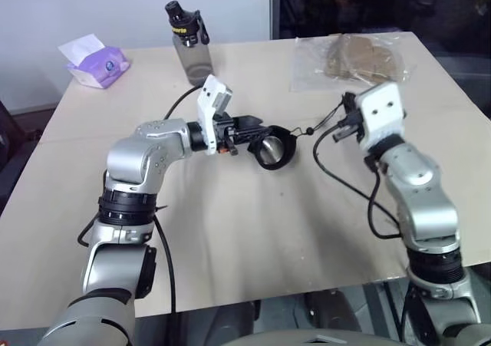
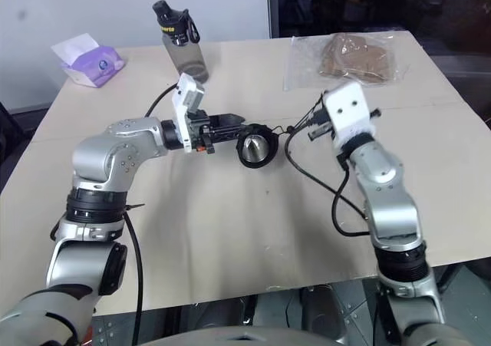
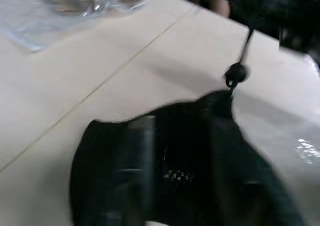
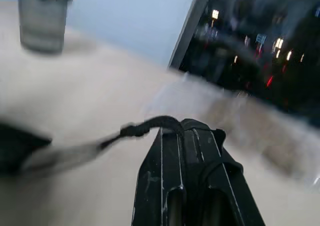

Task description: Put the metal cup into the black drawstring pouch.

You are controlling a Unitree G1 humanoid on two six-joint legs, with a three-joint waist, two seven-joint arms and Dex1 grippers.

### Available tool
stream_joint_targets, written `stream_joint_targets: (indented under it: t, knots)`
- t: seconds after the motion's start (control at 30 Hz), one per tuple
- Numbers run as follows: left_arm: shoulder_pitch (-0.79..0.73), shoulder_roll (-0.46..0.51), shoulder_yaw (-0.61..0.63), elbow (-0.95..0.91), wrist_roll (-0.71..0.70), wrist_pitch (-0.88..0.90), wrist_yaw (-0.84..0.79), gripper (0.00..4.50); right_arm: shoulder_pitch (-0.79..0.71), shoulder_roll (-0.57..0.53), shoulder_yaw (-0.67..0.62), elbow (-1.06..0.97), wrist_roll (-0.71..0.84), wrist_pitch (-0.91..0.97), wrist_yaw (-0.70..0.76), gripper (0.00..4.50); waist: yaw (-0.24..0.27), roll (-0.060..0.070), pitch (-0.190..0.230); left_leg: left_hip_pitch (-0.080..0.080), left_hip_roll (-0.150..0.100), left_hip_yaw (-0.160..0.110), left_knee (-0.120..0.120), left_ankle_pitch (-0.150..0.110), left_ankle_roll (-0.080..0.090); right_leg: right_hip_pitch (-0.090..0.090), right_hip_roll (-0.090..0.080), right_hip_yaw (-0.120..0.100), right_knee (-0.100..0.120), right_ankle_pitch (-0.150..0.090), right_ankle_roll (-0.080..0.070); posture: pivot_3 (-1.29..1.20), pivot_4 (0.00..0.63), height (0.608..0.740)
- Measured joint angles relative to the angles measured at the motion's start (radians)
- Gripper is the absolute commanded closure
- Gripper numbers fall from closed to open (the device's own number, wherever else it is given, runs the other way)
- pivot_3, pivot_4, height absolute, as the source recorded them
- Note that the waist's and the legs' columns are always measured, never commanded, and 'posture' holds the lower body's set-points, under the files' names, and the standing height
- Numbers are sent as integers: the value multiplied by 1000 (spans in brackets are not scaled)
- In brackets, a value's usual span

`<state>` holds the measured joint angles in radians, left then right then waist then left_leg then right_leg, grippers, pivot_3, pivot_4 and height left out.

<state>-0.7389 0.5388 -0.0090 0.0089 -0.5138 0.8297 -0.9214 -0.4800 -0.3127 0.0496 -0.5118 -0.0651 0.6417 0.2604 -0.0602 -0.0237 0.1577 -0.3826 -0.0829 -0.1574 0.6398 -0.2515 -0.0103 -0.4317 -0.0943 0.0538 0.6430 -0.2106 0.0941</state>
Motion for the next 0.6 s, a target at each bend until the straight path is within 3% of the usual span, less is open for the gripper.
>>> stream_joint_targets:
  t: [0.17, 0.37, 0.6]
  knots:
    - [-120, -97, -29, -9, -23, -1, -1, 2164, -134, -86, -28, -145, 45, 205, 64, 4500, 22, 0, 0, -1, -1, 0, 2, 0, 0, 1, -1, -1, -1, 0, 0, 0, 150, 740]
    - [-199, -229, -126, 92, 24, -82, -3, 2164, -177, -101, -25, -181, 70, 298, 77, 4500, 23, 0, 0, -2, -1, 1, 3, 0, 0, 1, -1, -1, -1, 0, 0, 0, 150, 740]
    - [-241, -312, -160, 201, 96, -198, 8, 2164, -182, -105, -25, -206, 79, 341, 70, 4500, 19, 0, 0, -2, -1, 2, 3, 0, 0, 1, -1, -1, -1, 0, 0, 0, 150, 740]
